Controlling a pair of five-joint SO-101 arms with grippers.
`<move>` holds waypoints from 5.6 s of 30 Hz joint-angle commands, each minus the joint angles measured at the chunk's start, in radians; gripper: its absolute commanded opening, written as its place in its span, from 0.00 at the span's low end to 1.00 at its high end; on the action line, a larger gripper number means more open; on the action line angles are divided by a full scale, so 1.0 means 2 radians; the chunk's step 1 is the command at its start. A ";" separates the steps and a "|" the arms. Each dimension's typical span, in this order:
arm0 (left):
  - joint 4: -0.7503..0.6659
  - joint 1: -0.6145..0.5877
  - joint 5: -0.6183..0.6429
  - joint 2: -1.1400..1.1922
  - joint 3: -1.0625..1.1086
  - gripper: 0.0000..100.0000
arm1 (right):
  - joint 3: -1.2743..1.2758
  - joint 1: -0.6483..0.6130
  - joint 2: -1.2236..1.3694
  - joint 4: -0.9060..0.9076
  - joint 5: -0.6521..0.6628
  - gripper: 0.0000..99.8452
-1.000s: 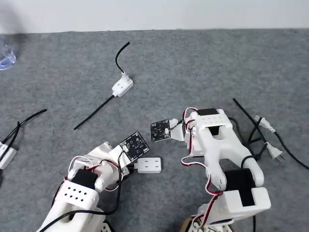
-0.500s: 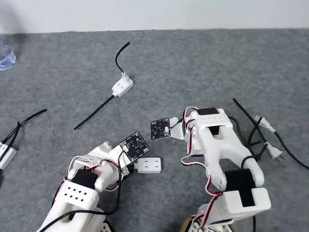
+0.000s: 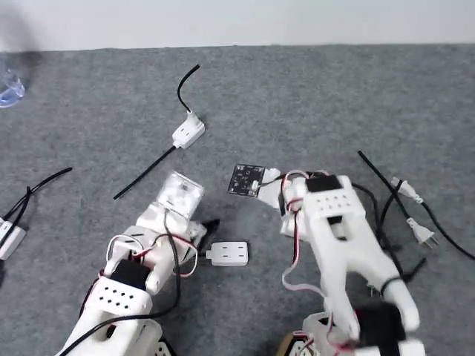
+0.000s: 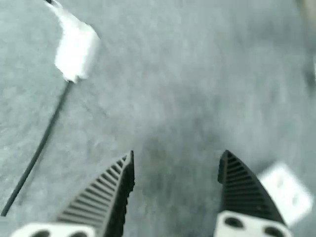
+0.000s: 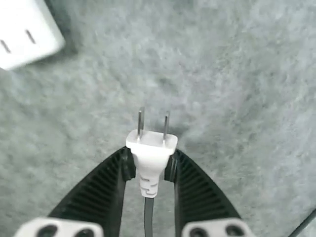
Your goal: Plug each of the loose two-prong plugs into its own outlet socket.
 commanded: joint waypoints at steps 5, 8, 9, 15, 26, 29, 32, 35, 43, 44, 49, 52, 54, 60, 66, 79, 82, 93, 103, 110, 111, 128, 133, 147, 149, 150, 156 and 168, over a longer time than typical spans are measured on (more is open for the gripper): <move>-0.142 0.100 0.124 -0.002 0.072 0.26 | 0.020 -0.034 -0.059 0.006 -0.068 0.01; -0.209 0.120 0.138 -0.002 0.115 0.26 | 0.018 -0.035 -0.063 0.009 -0.081 0.01; -0.220 0.119 0.143 0.001 0.117 0.26 | 0.017 -0.036 -0.064 0.019 -0.077 0.01; -0.222 0.107 0.175 -0.002 0.113 0.26 | 0.004 -0.070 -0.064 0.055 -0.081 0.01; -0.220 0.107 0.174 -0.002 0.115 0.26 | -0.010 -0.104 -0.115 0.057 -0.100 0.01; -0.220 0.105 0.174 -0.002 0.115 0.26 | -0.010 -0.105 -0.136 0.059 -0.100 0.01; -0.220 0.104 0.174 -0.002 0.115 0.26 | -0.010 -0.105 -0.150 0.066 -0.101 0.01; -0.219 0.104 0.174 -0.002 0.115 0.26 | -0.010 -0.114 -0.165 0.084 -0.102 0.01; -0.219 0.104 0.173 -0.002 0.115 0.26 | -0.008 -0.140 -0.225 0.120 -0.115 0.01; -0.219 0.104 0.173 -0.002 0.115 0.26 | -0.008 -0.140 -0.231 0.119 -0.117 0.01; -0.219 0.104 0.172 -0.002 0.115 0.26 | -0.007 -0.140 -0.244 0.119 -0.117 0.01; -0.219 0.104 0.172 -0.002 0.115 0.26 | -0.007 -0.139 -0.246 0.119 -0.118 0.01; -0.219 0.104 0.172 -0.002 0.115 0.26 | -0.007 -0.140 -0.246 0.116 -0.124 0.01; -0.219 0.104 0.172 -0.002 0.115 0.26 | -0.007 -0.141 -0.247 0.104 -0.139 0.01; -0.219 0.104 0.172 -0.001 0.115 0.26 | -0.007 -0.141 -0.247 0.095 -0.143 0.01; -0.219 0.104 0.172 0.001 0.115 0.26 | -0.009 -0.155 -0.247 0.076 -0.160 0.01; -0.219 0.104 0.172 0.001 0.115 0.26 | -0.008 -0.156 -0.247 0.076 -0.159 0.01; -0.206 0.083 0.171 -0.003 0.115 0.26 | -0.002 -0.070 -0.241 0.079 -0.119 0.01; -0.206 0.082 0.171 -0.003 0.115 0.26 | 0.142 -0.008 -0.241 -0.024 -0.071 0.01; -0.206 0.082 0.171 -0.003 0.115 0.26 | 0.214 0.072 -0.241 -0.078 0.011 0.01; -0.206 0.082 0.171 -0.003 0.115 0.26 | 0.219 0.082 -0.241 -0.078 0.021 0.01; -0.205 0.082 0.171 -0.003 0.115 0.26 | 0.252 0.004 -0.243 -0.072 0.041 0.29; -0.205 0.082 0.171 -0.003 0.115 0.26 | 0.237 -0.020 -0.241 -0.073 0.040 0.23; -0.205 0.082 0.171 -0.002 0.115 0.26 | 0.233 -0.027 -0.240 -0.112 0.020 0.24; -0.205 0.082 0.171 -0.002 0.115 0.26 | 0.233 -0.036 -0.237 -0.115 0.012 0.24; -0.205 0.082 0.171 -0.002 0.115 0.26 | 0.231 -0.043 -0.231 -0.114 0.012 0.24; -0.205 0.082 0.171 -0.002 0.115 0.26 | 0.169 -0.055 -0.132 -0.112 -0.023 0.24; -0.205 0.082 0.171 -0.002 0.115 0.26 | 0.133 -0.054 -0.053 -0.103 -0.022 0.24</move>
